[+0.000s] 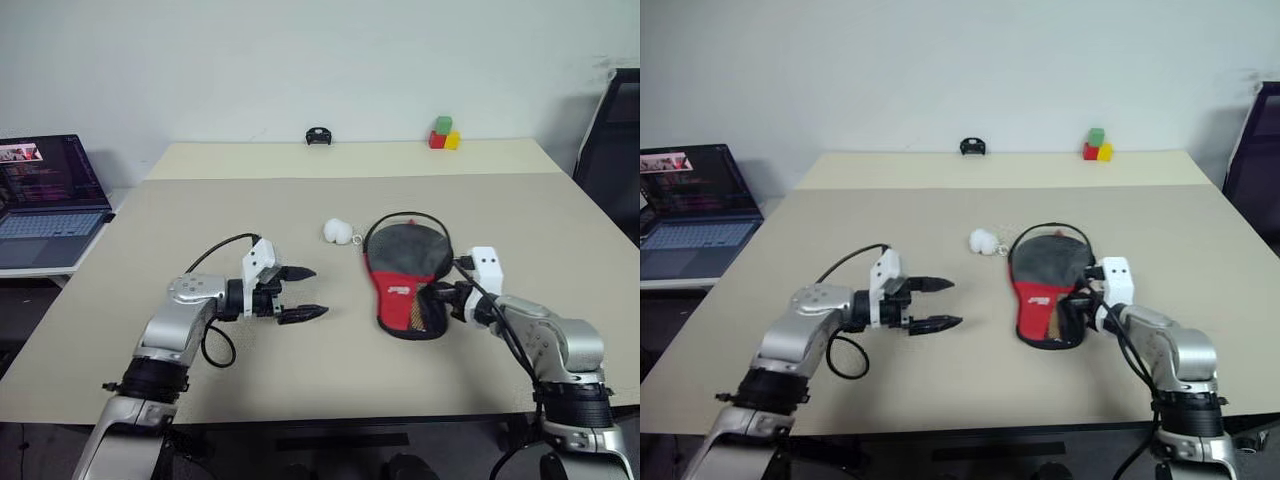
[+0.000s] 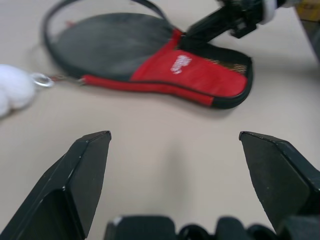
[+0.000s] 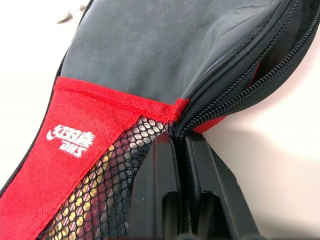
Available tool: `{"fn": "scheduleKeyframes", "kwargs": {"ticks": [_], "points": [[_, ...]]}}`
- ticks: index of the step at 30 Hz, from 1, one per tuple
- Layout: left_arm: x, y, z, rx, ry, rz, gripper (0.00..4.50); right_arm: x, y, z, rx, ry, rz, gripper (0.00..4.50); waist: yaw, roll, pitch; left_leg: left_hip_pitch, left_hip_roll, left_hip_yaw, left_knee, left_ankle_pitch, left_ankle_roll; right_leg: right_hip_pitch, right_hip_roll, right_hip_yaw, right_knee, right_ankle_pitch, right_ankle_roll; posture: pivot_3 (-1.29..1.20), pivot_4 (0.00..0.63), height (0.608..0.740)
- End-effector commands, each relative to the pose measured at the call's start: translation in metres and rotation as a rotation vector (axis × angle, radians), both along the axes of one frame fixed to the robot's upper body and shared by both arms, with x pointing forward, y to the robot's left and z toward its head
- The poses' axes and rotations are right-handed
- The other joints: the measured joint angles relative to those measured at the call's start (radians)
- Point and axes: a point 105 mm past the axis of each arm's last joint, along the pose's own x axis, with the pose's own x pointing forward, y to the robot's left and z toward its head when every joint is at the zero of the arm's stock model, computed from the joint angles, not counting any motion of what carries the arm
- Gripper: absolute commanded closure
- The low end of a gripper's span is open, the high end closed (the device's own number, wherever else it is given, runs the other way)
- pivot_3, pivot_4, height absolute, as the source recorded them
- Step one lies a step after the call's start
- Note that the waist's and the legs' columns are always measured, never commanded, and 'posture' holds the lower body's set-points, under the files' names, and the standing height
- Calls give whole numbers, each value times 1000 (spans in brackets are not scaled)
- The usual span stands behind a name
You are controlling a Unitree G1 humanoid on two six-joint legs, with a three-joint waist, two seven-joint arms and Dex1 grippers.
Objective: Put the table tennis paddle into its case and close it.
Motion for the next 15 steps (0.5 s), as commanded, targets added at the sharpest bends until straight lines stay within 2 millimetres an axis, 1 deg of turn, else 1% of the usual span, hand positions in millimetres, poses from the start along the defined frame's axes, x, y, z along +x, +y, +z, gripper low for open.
{"fn": "scheduleKeyframes", "kwargs": {"ticks": [1, 6, 9, 15], "points": [[-11, 0, 11, -9, -24, -34, 0, -9, 30, 14, 50, -37, 115, 4486, 0, 0, 0, 0, 0, 0, 0, 0, 0, 0, 0, 0, 0, 0, 0, 0, 150, 740], [-25, 0, 9, -1, 4, -53, 0, -22, 45, 11, 72, -3, 130, 4486, 2, 0, 0, 0, 0, 0, 0, 0, 0, 0, 0, 0, 0, 0, 0, 0, 150, 740], [-34, -1, 6, 8, 24, -69, 0, -33, 43, 8, 79, 35, 97, 4486, 3, 0, 0, 0, 0, -1, -1, 0, 0, 0, 0, 0, -1, 0, 0, 0, 150, 740], [-43, -3, 3, 13, 49, -91, 0, -54, 40, 4, 76, 95, 43, 4486, 12, 0, 0, 0, 0, -1, -1, 0, 0, 0, -1, -1, -1, 0, 0, 0, 150, 740]]}}
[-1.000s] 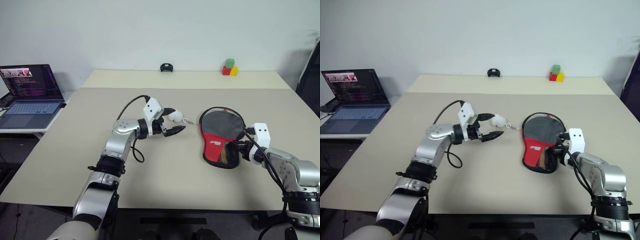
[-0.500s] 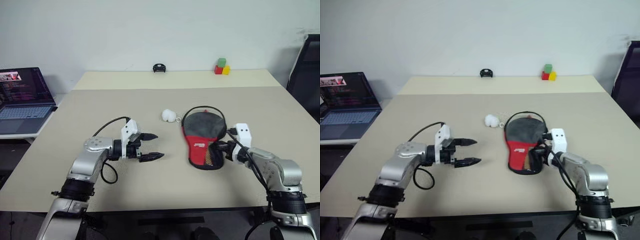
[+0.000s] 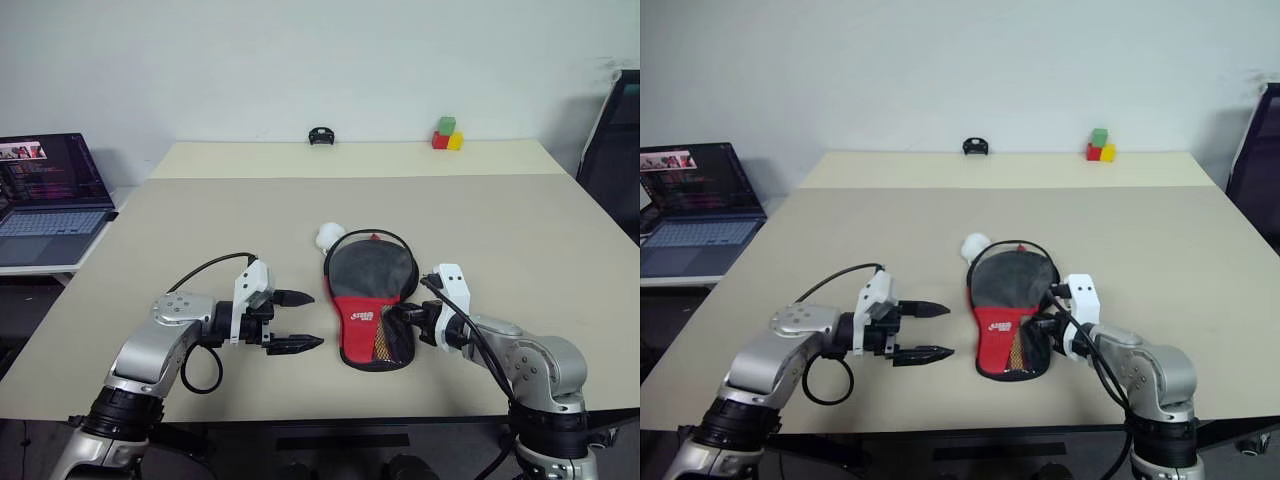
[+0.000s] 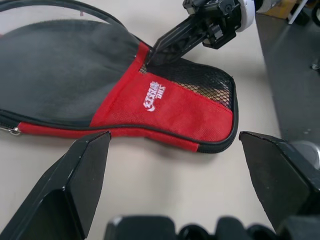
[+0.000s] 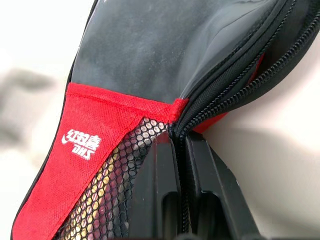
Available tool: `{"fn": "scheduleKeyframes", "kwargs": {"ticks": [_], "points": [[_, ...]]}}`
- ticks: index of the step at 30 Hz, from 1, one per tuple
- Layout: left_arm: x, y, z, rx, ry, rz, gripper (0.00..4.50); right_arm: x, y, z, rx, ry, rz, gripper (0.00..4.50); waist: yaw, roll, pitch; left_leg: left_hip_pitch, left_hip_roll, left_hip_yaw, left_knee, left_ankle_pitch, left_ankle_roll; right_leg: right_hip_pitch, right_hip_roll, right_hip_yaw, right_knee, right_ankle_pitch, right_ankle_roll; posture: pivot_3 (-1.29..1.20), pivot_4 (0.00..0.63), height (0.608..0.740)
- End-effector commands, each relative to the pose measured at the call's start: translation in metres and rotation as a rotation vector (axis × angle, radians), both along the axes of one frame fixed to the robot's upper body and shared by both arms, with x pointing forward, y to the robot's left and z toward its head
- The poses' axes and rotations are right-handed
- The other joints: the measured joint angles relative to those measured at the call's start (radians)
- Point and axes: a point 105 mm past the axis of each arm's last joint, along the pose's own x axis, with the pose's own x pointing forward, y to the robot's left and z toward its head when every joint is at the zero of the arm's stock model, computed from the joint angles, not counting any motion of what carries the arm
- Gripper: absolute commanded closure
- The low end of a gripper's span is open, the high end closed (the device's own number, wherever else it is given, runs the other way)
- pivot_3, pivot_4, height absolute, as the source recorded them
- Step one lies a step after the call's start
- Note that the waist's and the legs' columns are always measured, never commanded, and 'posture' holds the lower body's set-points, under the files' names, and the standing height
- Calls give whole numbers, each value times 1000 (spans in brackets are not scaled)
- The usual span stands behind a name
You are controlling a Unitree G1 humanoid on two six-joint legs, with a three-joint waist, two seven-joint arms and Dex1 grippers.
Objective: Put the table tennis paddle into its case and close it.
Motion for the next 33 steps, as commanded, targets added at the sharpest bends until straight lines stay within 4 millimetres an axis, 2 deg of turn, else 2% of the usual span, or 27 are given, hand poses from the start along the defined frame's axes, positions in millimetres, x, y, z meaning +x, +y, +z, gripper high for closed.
{"fn": "scheduleKeyframes", "kwargs": {"ticks": [1, 8, 19, 29, 33], "points": [[-8, -4, 10, -8, -25, -39, 0, -14, 2, 8, 5, -8, -1, 4486, 2, 0, 0, 0, 0, 0, 0, 0, 0, 0, 0, 0, 0, 0, 0, 0, 150, 740], [-13, -8, 7, -2, -9, -69, 0, -35, -1, 1, 6, 53, 5, 4486, 6, 0, 0, 0, 0, 0, 0, 0, 0, 0, 0, 0, 0, 0, 0, 0, 150, 740], [-21, -6, 4, 18, 4, -94, 0, -58, -4, -8, -1, 79, 41, 4486, 10, 0, 0, 0, 0, -1, -1, 0, 0, 1, 0, -1, -1, 0, -1, 0, 150, 740], [-22, -6, 0, 23, 9, -102, 0, -63, -13, -11, -17, 91, 34, 4486, 12, 0, 0, 0, 0, -1, -1, 0, 0, 1, 0, -2, -2, 0, -1, 0, 150, 740], [-21, -5, -1, 26, 7, -102, 0, -60, -15, -11, -29, 90, 19, 4486, 12, 0, 0, 0, 0, -1, -1, 0, 0, 1, 0, -2, -2, -1, -1, 0, 150, 740]]}}
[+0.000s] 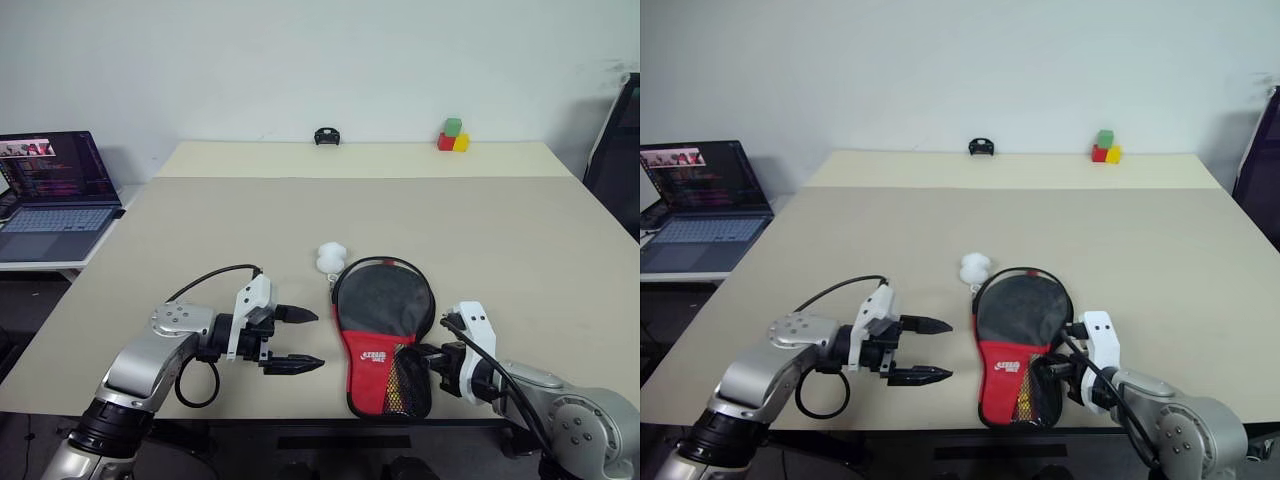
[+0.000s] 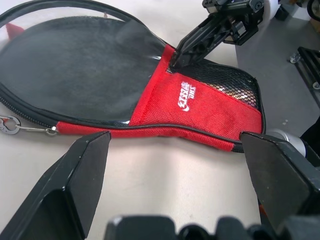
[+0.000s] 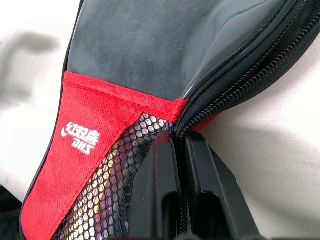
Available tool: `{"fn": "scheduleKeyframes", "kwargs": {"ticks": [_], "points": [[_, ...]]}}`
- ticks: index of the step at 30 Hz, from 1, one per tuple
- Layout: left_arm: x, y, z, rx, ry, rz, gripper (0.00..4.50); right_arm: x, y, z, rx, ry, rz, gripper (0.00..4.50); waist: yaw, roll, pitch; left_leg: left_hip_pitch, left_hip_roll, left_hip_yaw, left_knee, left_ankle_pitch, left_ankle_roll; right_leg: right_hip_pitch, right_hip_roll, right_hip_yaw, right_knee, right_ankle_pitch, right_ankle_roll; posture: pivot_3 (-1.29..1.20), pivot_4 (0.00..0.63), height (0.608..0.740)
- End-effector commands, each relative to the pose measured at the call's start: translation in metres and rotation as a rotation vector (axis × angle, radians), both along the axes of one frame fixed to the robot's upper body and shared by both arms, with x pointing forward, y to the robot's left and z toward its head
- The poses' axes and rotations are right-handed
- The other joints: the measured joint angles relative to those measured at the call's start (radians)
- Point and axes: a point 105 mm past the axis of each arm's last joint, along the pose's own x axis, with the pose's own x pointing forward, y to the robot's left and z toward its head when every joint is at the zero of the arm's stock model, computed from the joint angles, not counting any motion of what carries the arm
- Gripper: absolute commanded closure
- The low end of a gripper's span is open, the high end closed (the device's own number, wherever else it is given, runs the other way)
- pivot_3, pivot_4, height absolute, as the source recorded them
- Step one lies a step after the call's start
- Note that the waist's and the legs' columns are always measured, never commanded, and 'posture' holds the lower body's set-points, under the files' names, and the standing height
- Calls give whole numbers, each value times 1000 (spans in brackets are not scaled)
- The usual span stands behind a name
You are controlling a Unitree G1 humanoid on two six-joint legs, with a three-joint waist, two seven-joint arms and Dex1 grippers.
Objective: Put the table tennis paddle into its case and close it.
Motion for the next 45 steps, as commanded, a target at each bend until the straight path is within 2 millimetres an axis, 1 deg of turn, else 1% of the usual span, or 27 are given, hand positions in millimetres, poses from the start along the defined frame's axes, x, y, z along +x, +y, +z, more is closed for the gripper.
{"fn": "scheduleKeyframes", "kwargs": {"ticks": [1, 5, 7, 9, 10, 11, 12, 14, 20, 23, 26, 28, 29, 32, 35, 37, 39, 42, 45], "points": [[-1, 0, 6, 0, -35, -23, 0, 0, -5, 1, -22, -1, -11, 4486, 0, 0, 0, 0, 0, 0, 0, 0, 0, 0, 0, 0, 0, 0, 0, 0, 150, 740], [-1, 0, 6, 2, -38, -23, 0, 3, -10, 2, -33, -6, -43, 4486, 0, 0, 0, 0, 0, 0, 0, 0, 0, 0, 0, 0, 0, 0, 0, 0, 150, 740], [-1, 0, 6, 2, -39, -23, 0, 7, -15, 3, -46, -13, -79, 3922, 0, 0, 0, 0, 0, 0, 0, 0, 0, 0, 0, 0, 0, 0, 0, 0, 150, 740], [0, -1, 5, 1, -40, -22, 0, 11, -19, 6, -58, -26, -98, 3460, 0, 0, 0, 0, 0, 0, 0, 0, 0, 0, 0, 0, 0, 0, 0, 0, 150, 740], [0, -1, 4, 0, -41, -21, 0, 12, -20, 8, -63, -31, -99, 3049, 0, 0, 0, 0, 0, 0, 0, 0, 0, 0, 0, 0, 0, 0, 0, 0, 150, 740], [0, -1, 4, -2, -40, -21, 0, 12, -20, 9, -63, -35, -91, 2843, 0, 0, 0, 0, 0, 0, 0, 0, 0, 0, 0, 0, 0, 0, 0, 0, 150, 740], [0, -2, 4, -4, -40, -21, 0, 12, -20, 9, -64, -37, -83, 2513, 0, 0, 0, 0, 0, 0, 0, 0, 0, 0, 0, 0, 0, 0, 0, 0, 150, 740], [0, -2, 3, -7, -40, -20, 0, 11, -20, 11, -50, -45, -74, 2513, 0, 0, 0, 0, 0, 0, 0, 0, 0, 0, 0, 0, 0, 0, 0, 0, 150, 740], [1, -3, 0, -14, -43, -16, 0, 12, -27, 24, -16, -94, -84, 2513, 1, 0, 0, 0, 0, 0, 0, 0, 0, 0, 0, 0, 0, 0, 0, 0, 150, 740], [3, -3, 0, -17, -46, -14, 0, 11, -27, 30, 11, -119, -77, 1989, 1, 0, 0, 0, 0, 0, 0, 0, 0, 0, 0, 0, 0, 0, 0, 0, 150, 740], [3, -4, 0, -22, -49, -14, 0, 11, -26, 35, 20, -140, -71, 991, 0, 0, 0, 0, 0, 0, 0, 0, 0, 0, 0, 0, 0, 0, 0, 0, 150, 740], [4, -5, 1, -28, -53, -10, 0, 14, -24, 46, 26, -192, -49, 253, 0, 0, 0, 0, 0, 0, 0, 0, 0, 0, 0, 0, 0, 0, 0, 0, 150, 740], [6, -5, 2, -34, -59, 0, 0, 16, -23, 54, 21, -235, -22, 42, 0, 0, 0, 0, 0, 0, 0, 0, 0, 0, 0, 0, 0, 0, 0, 0, 150, 740], [16, -5, 6, -57, -82, 51, 0, 22, -15, 76, -11, -368, 62, 42, 0, 0, 0, 0, 0, 0, 0, 0, 0, 0, 0, 0, 0, 0, 0, 0, 150, 740], [40, -3, 18, -105, -146, 190, 0, 29, -3, 91, -11, -462, 148, 42, 0, 0, 0, 0, 0, 0, 0, 0, 0, 0, 0, -1, 0, 0, 0, 0, 150, 740], [55, 0, 24, -121, -173, 275, 0, 32, 5, 93, 3, -475, 197, 42, 0, 0, 0, 0, 0, -1, 0, 0, 0, 1, 0, -1, 1, 0, 0, 0, 150, 740], [65, 4, 26, -122, -202, 338, 0, 37, 14, 92, -3, -500, 250, 42, -1, -1, 0, 0, 0, -1, 0, 0, 0, 1, 0, -1, 0, 0, 0, 0, 150, 740], [69, 7, 28, -129, -201, 377, 0, 43, 28, 92, -9, -553, 328, 42, -2, -1, 0, 0, 0, 0, 0, 0, 0, 0, 0, 0, 0, 0, 0, 0, 150, 740], [71, 10, 30, -123, -209, 408, 0, 57, 37, 88, 0, -586, 341, 42, -1, -1, 0, 0, 0, 0, 0, 0, 0, 0, 0, 0, -1, 0, 0, 0, 150, 740]]}}
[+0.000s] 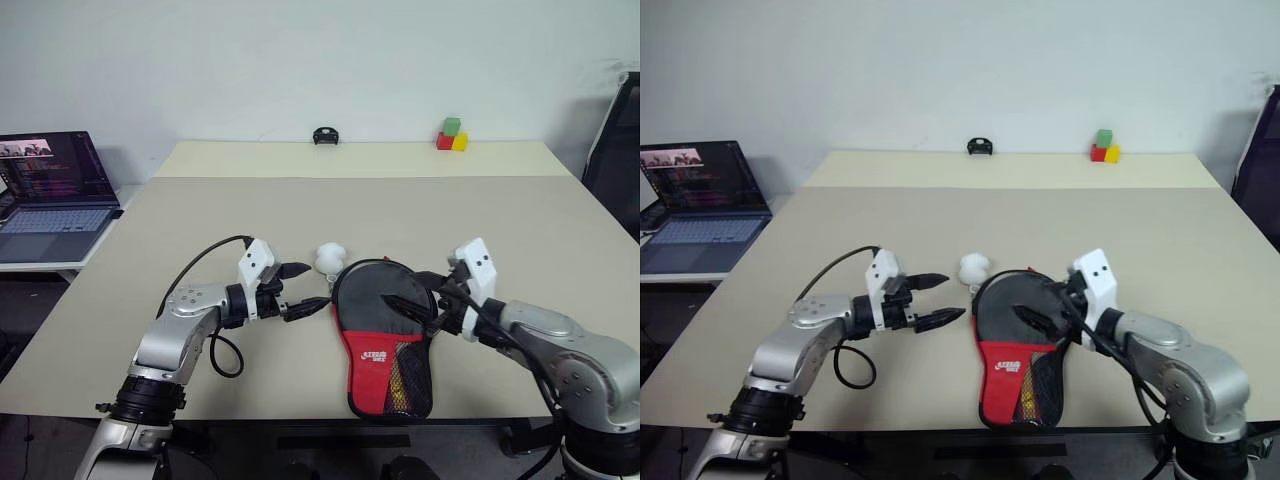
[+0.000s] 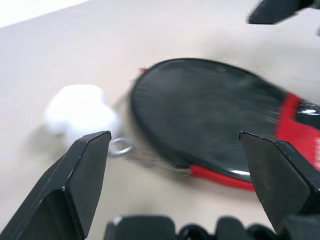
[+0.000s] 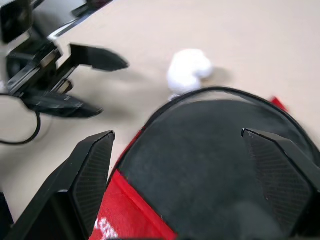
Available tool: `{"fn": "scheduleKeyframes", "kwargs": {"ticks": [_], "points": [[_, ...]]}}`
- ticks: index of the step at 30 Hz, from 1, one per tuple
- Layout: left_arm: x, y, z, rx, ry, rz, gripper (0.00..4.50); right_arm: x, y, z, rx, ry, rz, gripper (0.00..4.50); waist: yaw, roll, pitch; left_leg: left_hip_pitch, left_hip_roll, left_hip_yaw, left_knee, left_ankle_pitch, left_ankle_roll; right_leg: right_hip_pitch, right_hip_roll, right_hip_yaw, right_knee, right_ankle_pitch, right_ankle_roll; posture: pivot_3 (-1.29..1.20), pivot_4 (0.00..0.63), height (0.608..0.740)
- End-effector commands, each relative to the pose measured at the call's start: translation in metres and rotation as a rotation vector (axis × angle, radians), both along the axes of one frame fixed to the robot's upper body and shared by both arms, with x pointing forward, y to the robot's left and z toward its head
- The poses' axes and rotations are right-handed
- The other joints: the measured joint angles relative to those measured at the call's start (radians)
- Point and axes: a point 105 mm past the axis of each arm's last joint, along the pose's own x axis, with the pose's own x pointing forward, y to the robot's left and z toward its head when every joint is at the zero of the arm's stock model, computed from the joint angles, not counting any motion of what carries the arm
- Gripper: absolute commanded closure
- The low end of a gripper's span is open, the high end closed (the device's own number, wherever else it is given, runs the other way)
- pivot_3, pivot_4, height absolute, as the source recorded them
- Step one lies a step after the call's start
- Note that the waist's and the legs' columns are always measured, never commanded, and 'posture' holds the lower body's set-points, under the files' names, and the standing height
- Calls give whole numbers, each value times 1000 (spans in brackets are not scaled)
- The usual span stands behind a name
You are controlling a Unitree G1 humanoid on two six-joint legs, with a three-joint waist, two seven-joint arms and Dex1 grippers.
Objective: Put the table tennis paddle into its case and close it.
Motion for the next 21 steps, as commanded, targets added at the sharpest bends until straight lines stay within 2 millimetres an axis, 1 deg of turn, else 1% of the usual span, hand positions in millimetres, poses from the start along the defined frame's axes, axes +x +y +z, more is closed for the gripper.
{"fn": "scheduleKeyframes", "kwargs": {"ticks": [1, 3, 5, 6, 7, 9, 10, 12, 14, 16, 19, 21], "points": [[4, 6, 15, -6, -56, 41, 0, 12, 11, 6, 12, -92, 34, 42, 1, 0, 0, 0, 0, 0, 0, 0, 0, 0, 0, 0, 0, 0, 0, 0, 150, 740], [7, 10, 15, 4, -65, 69, 0, 17, 15, -3, -20, -112, 48, 42, 3, 0, 0, 0, 0, 0, 0, 0, 0, 0, 0, 0, 0, 0, 0, 0, 150, 740], [9, 12, 16, 9, -72, 95, 0, 20, 21, -7, -52, -198, 74, 42, 3, 0, 0, 0, 0, 0, 0, 0, 0, 0, 0, 0, 0, 0, 0, 0, 150, 740], [11, 13, 16, 11, -73, 107, 0, 20, 22, -11, -96, -232, 88, 42, 3, 0, 0, 0, 0, 0, 0, 0, 0, 0, 0, 0, 0, 0, 0, 0, 150, 740], [12, 14, 16, 14, -73, 117, 0, 17, 24, -19, -125, -219, 111, 42, 3, 0, 0, 0, 0, 0, 0, 0, 0, 0, 0, 0, -1, 0, 0, 0, 150, 740], [14, 13, 17, 10, -71, 129, 0, 10, 27, -36, -98, -98, 144, 42, 3, 0, 0, 0, 0, 0, 0, 0, 0, 0, 0, 0, -1, 0, 0, 0, 150, 740], [15, 12, 17, 7, -71, 133, 0, 10, 26, -43, -95, -64, 137, 42, 4, 0, 0, 0, 0, 0, 0, 0, 0, 0, 0, 0, -1, 0, 0, 0, 150, 740], [16, 10, 18, 5, -71, 137, 0, 12, 25, -49, -104, -48, 120, 42, 5, 0, 0, 0, 0, 0, 0, 0, 0, 0, 0, 0, -1, 0, 0, 0, 150, 740], [19, 9, 18, 9, -66, 143, 0, 17, 22, -60, -116, -8, 86, 42, 4, 0, 0, 0, 0, 0, 0, 0, 0, 0, 0, 0, -1, 0, 0, 0, 150, 740], [23, 7, 18, 14, -62, 152, 0, 26, 17, -69, -129, 32, 18, 42, 4, 0, 0, 0, 0, 0, 0, 0, -1, 0, 0, 0, 0, 0, 0, 0, 150, 740], [30, 4, 19, 12, -59, 164, 0, 40, 8, -78, -137, 78, -78, 42, 3, -1, 0, 1, 0, 0, 0, 1, -2, 0, 0, 0, 2, 0, 0, 0, 150, 740], [35, 2, 19, 16, -54, 172, 0, 44, 6, -81, -152, 86, -105, 42, 5, -1, -1, 1, 0, -1, 0, 2, -4, 0, 0, 0, 2, 1, -1, 0, 150, 740]]}}
